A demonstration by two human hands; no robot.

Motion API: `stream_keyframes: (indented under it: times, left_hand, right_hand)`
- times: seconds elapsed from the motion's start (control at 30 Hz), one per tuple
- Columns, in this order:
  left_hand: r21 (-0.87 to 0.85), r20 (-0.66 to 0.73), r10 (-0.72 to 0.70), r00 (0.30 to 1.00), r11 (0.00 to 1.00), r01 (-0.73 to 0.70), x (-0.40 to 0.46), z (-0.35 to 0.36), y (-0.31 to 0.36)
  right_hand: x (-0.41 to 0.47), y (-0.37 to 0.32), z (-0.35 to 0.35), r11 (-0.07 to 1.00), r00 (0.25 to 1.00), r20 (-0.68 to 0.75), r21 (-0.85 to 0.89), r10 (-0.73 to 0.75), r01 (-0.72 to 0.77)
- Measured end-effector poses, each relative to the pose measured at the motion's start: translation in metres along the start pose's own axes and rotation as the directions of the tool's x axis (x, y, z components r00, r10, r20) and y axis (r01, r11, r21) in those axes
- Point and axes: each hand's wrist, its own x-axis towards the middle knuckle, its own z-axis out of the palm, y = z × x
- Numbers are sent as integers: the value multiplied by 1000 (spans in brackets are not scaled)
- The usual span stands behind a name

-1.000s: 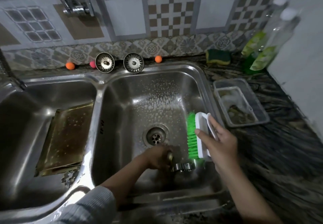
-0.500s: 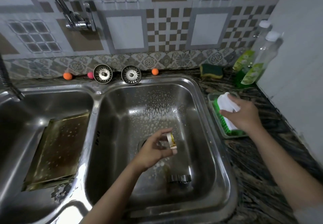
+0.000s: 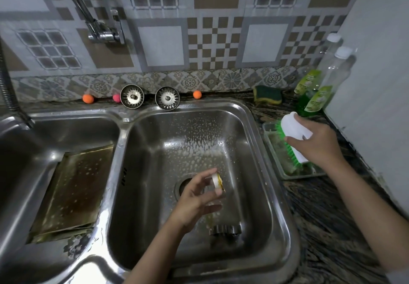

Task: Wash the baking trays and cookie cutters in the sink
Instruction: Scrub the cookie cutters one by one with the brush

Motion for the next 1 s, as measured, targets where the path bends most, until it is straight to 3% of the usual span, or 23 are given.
stream_keyframes:
  times: [0.17,0.3,0.37,0.47,0.73,0.9,1.0]
  left_hand:
    - [-96,-77,9,997,995,-16,0,7,-1]
    - [-104,-93,24,995,994,-34,-2,8,0]
    - [-104,-115,35,993,993,-48,-2,12,1]
    - [-84,-136,72,988,993,-84,-1,18,0]
    - [-6,-135,56,989,998,-57,-21,10,-11]
    - [-63,-112,8,994,998,-15,-31,3,-18]
    - [-140,-192,-9,981,990,-18,-27,0,-13]
  right_hand:
    - [-13,-5,-2,998,997,-73,58,12,-7]
    - [-43,-31,5,940,989,-116,339,92,-47]
    - [-70,-45,18,863,993,38,492,114,-118]
    - [-112,-61,52,783,958,286,600,-22,-161]
    - [-99,-61,112,782,965,258,611,-45,-127]
    - [-83,-63,121,837,994,82,538,66,-100]
    - [-93,-60,108,771,987,156,624,37,-128]
